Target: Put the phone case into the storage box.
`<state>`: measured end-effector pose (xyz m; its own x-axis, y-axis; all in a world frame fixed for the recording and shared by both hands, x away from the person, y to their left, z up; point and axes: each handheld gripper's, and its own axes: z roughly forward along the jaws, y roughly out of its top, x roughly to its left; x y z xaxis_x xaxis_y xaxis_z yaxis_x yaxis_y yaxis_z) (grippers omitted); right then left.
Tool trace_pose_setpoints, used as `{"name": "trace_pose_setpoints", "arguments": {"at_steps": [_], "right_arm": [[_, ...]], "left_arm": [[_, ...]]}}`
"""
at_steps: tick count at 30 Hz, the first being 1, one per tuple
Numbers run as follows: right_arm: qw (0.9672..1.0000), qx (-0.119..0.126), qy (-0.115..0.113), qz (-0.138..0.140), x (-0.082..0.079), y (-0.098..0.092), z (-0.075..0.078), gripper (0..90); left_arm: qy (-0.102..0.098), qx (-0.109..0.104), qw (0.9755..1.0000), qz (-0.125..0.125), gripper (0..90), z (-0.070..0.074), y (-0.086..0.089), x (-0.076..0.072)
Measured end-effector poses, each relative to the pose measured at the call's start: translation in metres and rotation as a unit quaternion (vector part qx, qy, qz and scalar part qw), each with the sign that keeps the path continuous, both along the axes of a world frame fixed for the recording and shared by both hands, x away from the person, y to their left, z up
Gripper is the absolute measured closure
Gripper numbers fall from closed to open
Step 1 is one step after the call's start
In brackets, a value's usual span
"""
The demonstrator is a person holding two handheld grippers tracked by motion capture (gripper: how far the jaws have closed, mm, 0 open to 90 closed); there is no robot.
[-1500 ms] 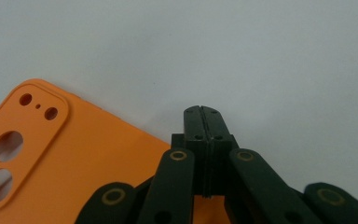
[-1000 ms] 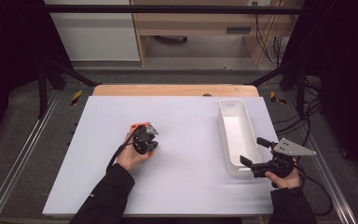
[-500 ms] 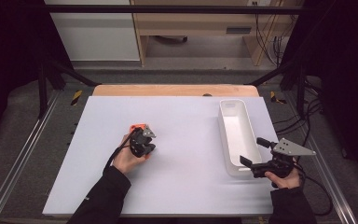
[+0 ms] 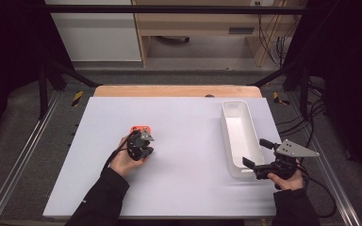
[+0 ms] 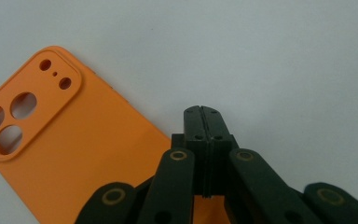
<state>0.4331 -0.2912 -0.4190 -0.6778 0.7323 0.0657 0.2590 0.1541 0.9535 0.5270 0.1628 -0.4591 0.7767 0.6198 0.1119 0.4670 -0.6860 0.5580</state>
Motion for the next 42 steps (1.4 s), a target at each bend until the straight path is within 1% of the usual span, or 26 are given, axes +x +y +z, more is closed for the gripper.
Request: {"name": "trace_pose_setpoints", "arguments": {"at_steps": [5, 6, 15, 25, 28, 33, 42], "right_arm": [[1.0, 0.001, 0.0, 0.0, 0.0, 0.0, 0.0, 0.6], [1.0, 0.0, 0.0, 0.0, 0.0, 0.0, 0.0, 0.6], [1.0, 0.002, -0.001, 0.001, 0.0, 0.0, 0.0, 0.6], [1.0, 0.003, -0.001, 0.002, 0.0, -0.001, 0.0, 0.6], [1.0, 0.003, -0.001, 0.001, 0.0, 0.0, 0.0, 0.6], [1.0, 0.003, -0.001, 0.001, -0.001, -0.001, 0.001, 0.6], [1.0, 0.004, -0.002, 0.002, 0.0, 0.0, 0.001, 0.6]], "left_arm": [[0.001, 0.002, 1.0, -0.003, 90.0, 0.0, 0.003, -0.002], [0.001, 0.0, 1.0, -0.002, 90.0, 0.0, 0.004, -0.003], [0.0, 0.007, 1.0, -0.003, 90.0, 0.001, 0.013, -0.007], [0.003, 0.007, 1.0, -0.002, 90.0, 0.001, 0.023, -0.01], [0.003, 0.013, 0.9999, -0.002, 90.0, 0.001, 0.025, -0.01], [0.003, 0.012, 0.9999, 0.0, 90.0, 0.001, 0.028, -0.011], [0.004, 0.02, 0.9998, 0.002, 90.0, 0.002, 0.034, -0.012]]}}
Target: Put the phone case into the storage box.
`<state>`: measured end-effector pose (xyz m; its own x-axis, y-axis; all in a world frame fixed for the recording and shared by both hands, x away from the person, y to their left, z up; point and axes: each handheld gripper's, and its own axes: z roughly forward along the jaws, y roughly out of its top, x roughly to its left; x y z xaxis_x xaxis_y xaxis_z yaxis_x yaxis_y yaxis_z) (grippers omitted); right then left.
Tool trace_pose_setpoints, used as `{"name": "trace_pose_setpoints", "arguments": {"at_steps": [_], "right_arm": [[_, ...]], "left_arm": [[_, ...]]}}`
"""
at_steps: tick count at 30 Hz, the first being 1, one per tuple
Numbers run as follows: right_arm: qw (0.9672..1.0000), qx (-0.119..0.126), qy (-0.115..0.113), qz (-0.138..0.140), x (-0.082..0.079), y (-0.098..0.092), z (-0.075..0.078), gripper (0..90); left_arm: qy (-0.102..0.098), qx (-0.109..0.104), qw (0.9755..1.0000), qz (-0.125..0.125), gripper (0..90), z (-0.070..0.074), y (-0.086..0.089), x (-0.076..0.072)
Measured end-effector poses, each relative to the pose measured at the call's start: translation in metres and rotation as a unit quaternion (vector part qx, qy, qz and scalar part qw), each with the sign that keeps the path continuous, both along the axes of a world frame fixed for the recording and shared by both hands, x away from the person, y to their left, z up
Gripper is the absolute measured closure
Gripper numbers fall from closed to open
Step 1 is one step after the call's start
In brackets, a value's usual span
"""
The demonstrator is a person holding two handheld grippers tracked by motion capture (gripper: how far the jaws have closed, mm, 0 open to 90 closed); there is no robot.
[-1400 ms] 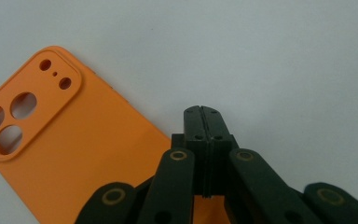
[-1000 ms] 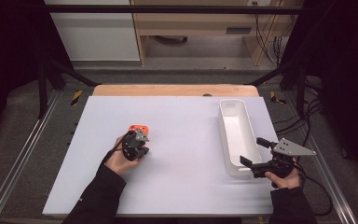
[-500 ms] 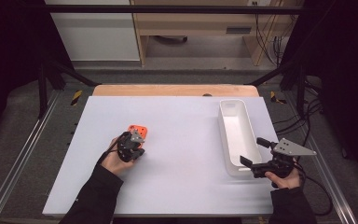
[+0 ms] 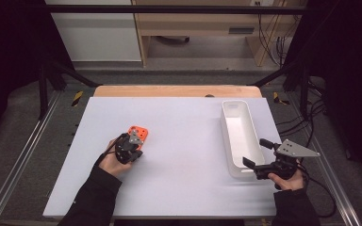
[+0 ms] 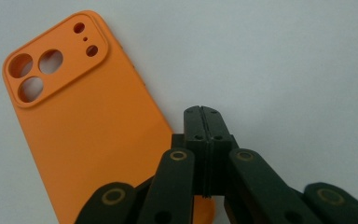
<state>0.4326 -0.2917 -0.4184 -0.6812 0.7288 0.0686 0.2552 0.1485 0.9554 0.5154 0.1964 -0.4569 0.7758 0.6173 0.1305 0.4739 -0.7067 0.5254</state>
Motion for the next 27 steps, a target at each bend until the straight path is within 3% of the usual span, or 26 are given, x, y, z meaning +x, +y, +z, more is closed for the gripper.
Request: {"name": "trace_pose_setpoints", "arguments": {"at_steps": [21, 27], "right_arm": [[1.0, 0.001, -0.001, 0.0, -0.0003, -0.0001, 0.0008, 0.5], [1.0, 0.0, -0.001, 0.001, -0.0003, 0.0003, 0.0007, 0.5]], "left_arm": [[-0.002, 0.004, 1.0, 0.002, 90.0, -0.0002, 0.005, -0.0001], [-0.002, -0.009, 0.9999, 0.006, 85.2, 0.0022, 0.0058, -0.0009]]}}
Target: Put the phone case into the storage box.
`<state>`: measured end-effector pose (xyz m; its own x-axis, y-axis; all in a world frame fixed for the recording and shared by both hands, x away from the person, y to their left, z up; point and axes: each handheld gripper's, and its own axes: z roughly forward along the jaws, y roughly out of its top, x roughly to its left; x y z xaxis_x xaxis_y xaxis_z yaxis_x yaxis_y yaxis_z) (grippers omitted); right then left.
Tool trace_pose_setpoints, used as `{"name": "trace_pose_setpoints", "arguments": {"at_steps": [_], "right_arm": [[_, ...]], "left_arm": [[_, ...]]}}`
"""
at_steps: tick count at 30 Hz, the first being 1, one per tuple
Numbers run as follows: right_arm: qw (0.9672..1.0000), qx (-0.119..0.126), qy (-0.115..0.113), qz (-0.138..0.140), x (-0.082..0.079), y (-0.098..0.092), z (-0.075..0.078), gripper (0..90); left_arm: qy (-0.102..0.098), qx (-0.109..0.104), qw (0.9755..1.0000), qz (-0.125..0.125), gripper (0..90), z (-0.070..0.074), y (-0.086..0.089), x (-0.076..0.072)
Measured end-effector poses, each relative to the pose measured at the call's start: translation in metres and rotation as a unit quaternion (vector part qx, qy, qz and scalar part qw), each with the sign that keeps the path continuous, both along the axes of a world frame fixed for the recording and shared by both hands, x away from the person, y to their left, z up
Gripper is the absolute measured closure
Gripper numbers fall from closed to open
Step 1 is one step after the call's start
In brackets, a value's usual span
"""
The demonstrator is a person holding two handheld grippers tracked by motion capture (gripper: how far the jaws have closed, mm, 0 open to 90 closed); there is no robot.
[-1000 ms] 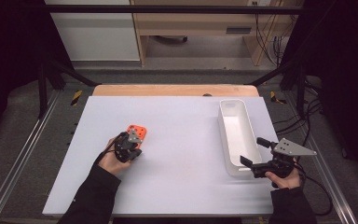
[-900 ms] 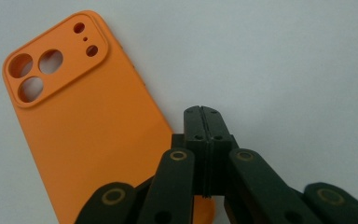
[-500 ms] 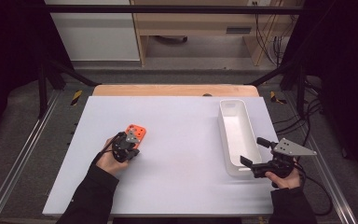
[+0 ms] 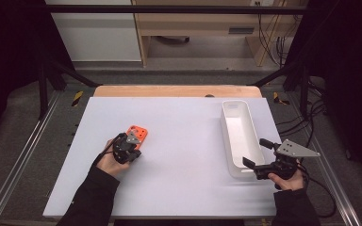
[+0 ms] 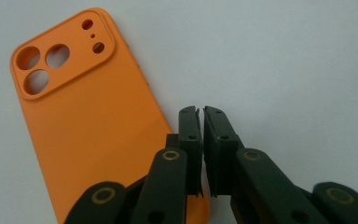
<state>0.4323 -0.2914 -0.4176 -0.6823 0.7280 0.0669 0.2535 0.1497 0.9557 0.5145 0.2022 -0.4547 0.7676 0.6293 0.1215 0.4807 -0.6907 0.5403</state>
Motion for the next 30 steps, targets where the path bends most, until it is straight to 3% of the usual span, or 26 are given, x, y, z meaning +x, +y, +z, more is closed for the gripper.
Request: {"name": "trace_pose_setpoints", "arguments": {"at_steps": [4, 11, 15, 23, 30], "right_arm": [[1.0, 0.0, 0.0, 0.0, 0.0, 0.0, 0.0, 0.5], [1.0, 0.0, 0.0, 0.0, 0.0, 0.0, 0.0, 0.5], [1.0, -0.001, 0.0, 0.0, 0.0, 0.0, 0.0, 0.5], [1.0, -0.002, -0.002, 0.0, 0.0, 0.0, 0.001, 0.5], [1.0, 0.001, -0.003, -0.001, -0.001, 0.0, 0.001, 0.5]], "left_arm": [[-0.005, -0.027, 0.9996, 0.003, 82.0, 0.008, 0.0, -0.003], [-0.026, -0.072, 0.9967, 0.026, 68.3, 0.025, 0.003, -0.009], [-0.039, -0.099, 0.9934, 0.042, 60.4, 0.036, 0.008, -0.013], [-0.069, -0.125, 0.9885, 0.051, 41.7, 0.05, 0.014, -0.017], [-0.081, -0.151, 0.9831, 0.064, 25.5, 0.059, 0.02, -0.018]]}}
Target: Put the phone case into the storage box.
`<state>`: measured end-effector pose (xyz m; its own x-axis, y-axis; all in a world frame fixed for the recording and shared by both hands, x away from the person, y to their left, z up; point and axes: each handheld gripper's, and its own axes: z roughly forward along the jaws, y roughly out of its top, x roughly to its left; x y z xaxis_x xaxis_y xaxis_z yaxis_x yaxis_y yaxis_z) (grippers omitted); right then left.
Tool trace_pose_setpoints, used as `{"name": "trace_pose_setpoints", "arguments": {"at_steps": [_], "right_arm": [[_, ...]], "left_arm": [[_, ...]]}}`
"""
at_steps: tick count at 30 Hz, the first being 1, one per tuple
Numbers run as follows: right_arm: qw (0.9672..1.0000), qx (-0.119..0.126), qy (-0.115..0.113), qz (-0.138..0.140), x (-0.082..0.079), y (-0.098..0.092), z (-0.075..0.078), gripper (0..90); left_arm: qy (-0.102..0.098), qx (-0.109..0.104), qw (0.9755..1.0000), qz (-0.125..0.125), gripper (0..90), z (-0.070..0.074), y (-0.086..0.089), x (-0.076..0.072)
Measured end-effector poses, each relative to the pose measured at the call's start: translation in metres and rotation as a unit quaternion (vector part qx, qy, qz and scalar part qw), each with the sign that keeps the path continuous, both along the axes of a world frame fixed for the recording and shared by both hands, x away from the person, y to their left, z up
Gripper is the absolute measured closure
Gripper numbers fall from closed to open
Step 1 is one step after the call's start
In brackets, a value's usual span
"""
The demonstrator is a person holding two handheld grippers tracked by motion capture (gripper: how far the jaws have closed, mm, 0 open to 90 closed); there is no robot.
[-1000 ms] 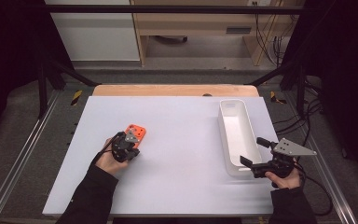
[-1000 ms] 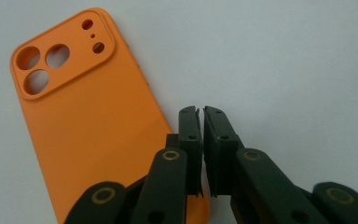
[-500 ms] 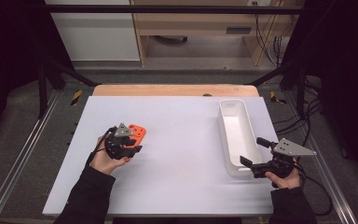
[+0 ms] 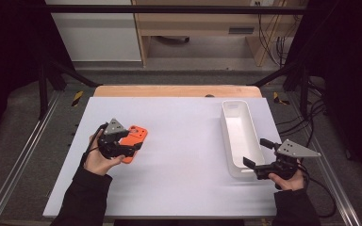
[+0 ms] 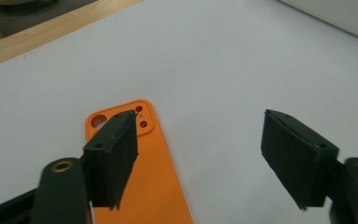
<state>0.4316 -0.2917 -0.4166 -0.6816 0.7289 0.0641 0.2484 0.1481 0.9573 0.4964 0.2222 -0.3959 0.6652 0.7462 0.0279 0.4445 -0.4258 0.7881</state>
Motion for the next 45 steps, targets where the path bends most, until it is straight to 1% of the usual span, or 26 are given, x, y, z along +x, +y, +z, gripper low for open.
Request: {"name": "trace_pose_setpoints", "arguments": {"at_steps": [3, 7, 8, 14, 17, 21, 25, 35, 37, 43, 44, 45], "right_arm": [[1.0, 0.0, 0.0, 0.0, 0.0, 0.0, 0.0, 0.6], [1.0, 0.001, -0.002, -0.001, 0.0, -0.001, 0.0, 0.5], [1.0, 0.001, -0.002, -0.001, 0.0, -0.001, 0.001, 0.5], [1.0, 0.002, -0.001, -0.001, 0.0, -0.001, 0.0, 0.5], [1.0, 0.001, -0.001, -0.001, 0.0, -0.001, 0.0, 0.5], [1.0, 0.001, -0.003, -0.002, 0.0, -0.001, 0.001, 0.5], [1.0, 0.001, -0.002, -0.002, 0.0, -0.001, 0.001, 0.5], [1.0, 0.002, -0.003, -0.001, 0.0, -0.001, 0.001, 0.5], [1.0, 0.001, -0.001, -0.001, 0.0, 0.0, 0.001, 0.5], [1.0, 0.001, -0.002, -0.001, 0.0, 0.0, 0.002, 0.5], [1.0, 0.0, -0.003, -0.001, 0.0, 0.0, 0.002, 0.5], [1.0, 0.0, -0.003, -0.002, 0.0, 0.0, 0.002, 0.5]], "left_arm": [[-0.002, -0.013, 0.9999, 0.004, 22.4, 0.003, 0.002, 0.0], [-0.011, -0.009, 0.9998, 0.017, 16.0, 0.006, 0.005, -0.001], [-0.013, -0.012, 0.9997, 0.019, 14.3, 0.007, 0.006, -0.001], [-0.022, -0.034, 0.999, 0.018, 6.6, 0.013, 0.01, -0.002], [-0.027, -0.043, 0.9987, 0.013, 4.3, 0.015, 0.011, -0.003], [-0.033, -0.047, 0.9983, 0.009, 2.9, 0.018, 0.012, -0.004], [-0.038, -0.056, 0.9977, 0.008, 1.5, 0.02, 0.013, -0.003], [-0.042, -0.059, 0.9973, 0.011, 1.5, 0.022, 0.015, -0.001], [-0.042, -0.053, 0.9976, 0.012, 1.4, 0.022, 0.015, 0.0], [-0.04, -0.052, 0.9977, 0.016, 1.3, 0.021, 0.016, 0.007], [-0.039, -0.049, 0.9979, 0.017, 1.3, 0.021, 0.016, 0.009], [-0.039, -0.051, 0.9977, 0.019, 1.3, 0.021, 0.016, 0.011]]}}
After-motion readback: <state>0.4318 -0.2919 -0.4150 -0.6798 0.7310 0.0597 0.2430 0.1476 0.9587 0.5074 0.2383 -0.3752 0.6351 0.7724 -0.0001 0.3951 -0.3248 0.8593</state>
